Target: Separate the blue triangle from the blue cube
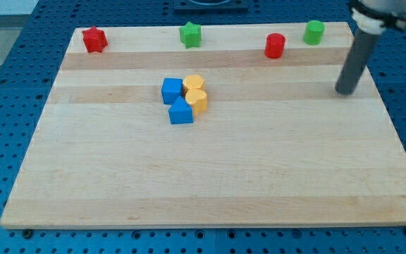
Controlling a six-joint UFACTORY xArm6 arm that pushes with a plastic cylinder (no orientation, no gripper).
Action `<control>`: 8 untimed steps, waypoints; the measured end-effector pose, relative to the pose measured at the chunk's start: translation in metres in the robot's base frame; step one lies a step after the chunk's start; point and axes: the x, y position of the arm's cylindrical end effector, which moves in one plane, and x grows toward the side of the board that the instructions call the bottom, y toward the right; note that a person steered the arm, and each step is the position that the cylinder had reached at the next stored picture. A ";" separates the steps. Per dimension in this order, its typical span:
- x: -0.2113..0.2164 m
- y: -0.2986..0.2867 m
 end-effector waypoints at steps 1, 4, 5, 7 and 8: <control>0.036 -0.010; 0.029 -0.165; 0.018 -0.221; 0.017 -0.329; 0.017 -0.337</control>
